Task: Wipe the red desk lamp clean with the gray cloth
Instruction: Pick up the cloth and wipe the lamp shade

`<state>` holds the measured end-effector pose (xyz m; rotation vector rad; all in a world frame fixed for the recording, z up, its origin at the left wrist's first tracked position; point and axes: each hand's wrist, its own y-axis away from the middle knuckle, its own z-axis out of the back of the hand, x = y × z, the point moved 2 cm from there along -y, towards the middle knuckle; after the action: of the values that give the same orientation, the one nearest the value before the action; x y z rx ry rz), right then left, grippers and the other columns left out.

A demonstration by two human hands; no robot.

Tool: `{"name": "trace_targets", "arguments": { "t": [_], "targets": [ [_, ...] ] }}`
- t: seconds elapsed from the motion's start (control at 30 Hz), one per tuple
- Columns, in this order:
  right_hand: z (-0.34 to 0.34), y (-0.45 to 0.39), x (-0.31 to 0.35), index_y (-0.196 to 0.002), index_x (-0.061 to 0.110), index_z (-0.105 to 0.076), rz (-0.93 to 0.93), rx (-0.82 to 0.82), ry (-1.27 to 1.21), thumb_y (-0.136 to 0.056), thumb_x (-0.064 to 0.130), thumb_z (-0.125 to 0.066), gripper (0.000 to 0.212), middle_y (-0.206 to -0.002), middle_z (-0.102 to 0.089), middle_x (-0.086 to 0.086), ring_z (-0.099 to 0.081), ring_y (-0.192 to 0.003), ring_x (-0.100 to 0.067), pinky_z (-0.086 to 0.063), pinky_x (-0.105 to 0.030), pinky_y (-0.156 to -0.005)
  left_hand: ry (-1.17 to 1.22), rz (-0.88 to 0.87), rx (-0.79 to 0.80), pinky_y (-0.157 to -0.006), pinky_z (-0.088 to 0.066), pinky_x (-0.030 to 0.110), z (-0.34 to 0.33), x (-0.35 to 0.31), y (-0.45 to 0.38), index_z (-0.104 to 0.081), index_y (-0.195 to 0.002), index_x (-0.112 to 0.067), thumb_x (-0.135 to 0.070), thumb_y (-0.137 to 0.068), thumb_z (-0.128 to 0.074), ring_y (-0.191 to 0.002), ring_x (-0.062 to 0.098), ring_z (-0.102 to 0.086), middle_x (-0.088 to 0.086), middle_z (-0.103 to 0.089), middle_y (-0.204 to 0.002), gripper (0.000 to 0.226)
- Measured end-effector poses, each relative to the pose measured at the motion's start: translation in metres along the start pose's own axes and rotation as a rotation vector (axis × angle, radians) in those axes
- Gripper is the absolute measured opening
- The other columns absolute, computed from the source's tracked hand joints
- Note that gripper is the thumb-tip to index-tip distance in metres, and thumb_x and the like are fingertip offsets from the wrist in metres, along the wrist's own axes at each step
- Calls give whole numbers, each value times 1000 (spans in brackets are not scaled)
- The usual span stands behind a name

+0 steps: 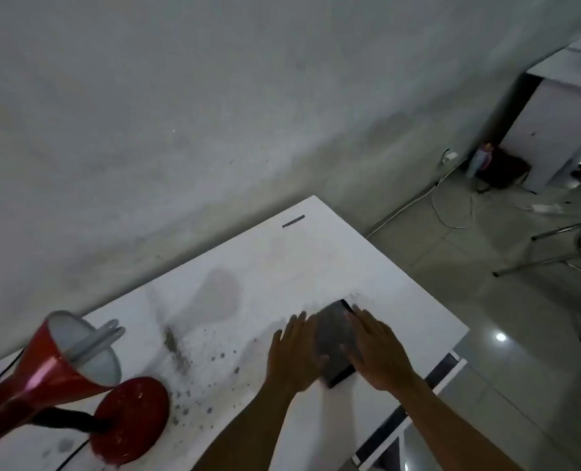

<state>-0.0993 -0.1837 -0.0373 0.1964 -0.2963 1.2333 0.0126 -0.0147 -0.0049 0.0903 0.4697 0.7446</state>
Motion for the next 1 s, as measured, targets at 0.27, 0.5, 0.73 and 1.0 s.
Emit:
{"name": "trace_targets", "arguments": {
  "t": [0.27,0.5,0.73,1.0],
  "targets": [
    [-78,-32,-23,-165,20,-16,97,76,86,-98,73,-35,87,-172,-14,-10,-17,-158,-33,-23,-53,-125,-53,40,37,-118,13,42,-62,41,-30,7,-159,-23,-80,-81,-42,-152,20,16,-7,22,-160,108],
    [-85,-28,-21,-163,15,-24,94,113,153,-100,70,-30,84,-171,-19,-13,-24,-156,-38,-14,-57,-123,-2,42,37,-122,11,48,-68,44,-29,7,-159,-26,-84,-78,-40,-151,16,20,-9,16,-164,110],
    [-89,-44,-5,-159,14,-28,135,77,204,-93,79,-26,93,-163,-34,-21,-3,-160,-31,-4,-57,-123,36,60,66,-121,6,57,-56,40,-26,-1,-159,-25,-71,-81,-45,-153,24,10,-4,4,-167,100],
    [-96,-31,25,-160,33,-26,136,-41,125,-103,53,-14,61,-167,-32,-11,-15,-158,-29,-27,-63,-115,-23,177,13,-111,-39,55,-78,49,-5,-39,-150,-22,-92,-64,-35,-135,21,-51,-2,-49,-151,111]
  ]
}}
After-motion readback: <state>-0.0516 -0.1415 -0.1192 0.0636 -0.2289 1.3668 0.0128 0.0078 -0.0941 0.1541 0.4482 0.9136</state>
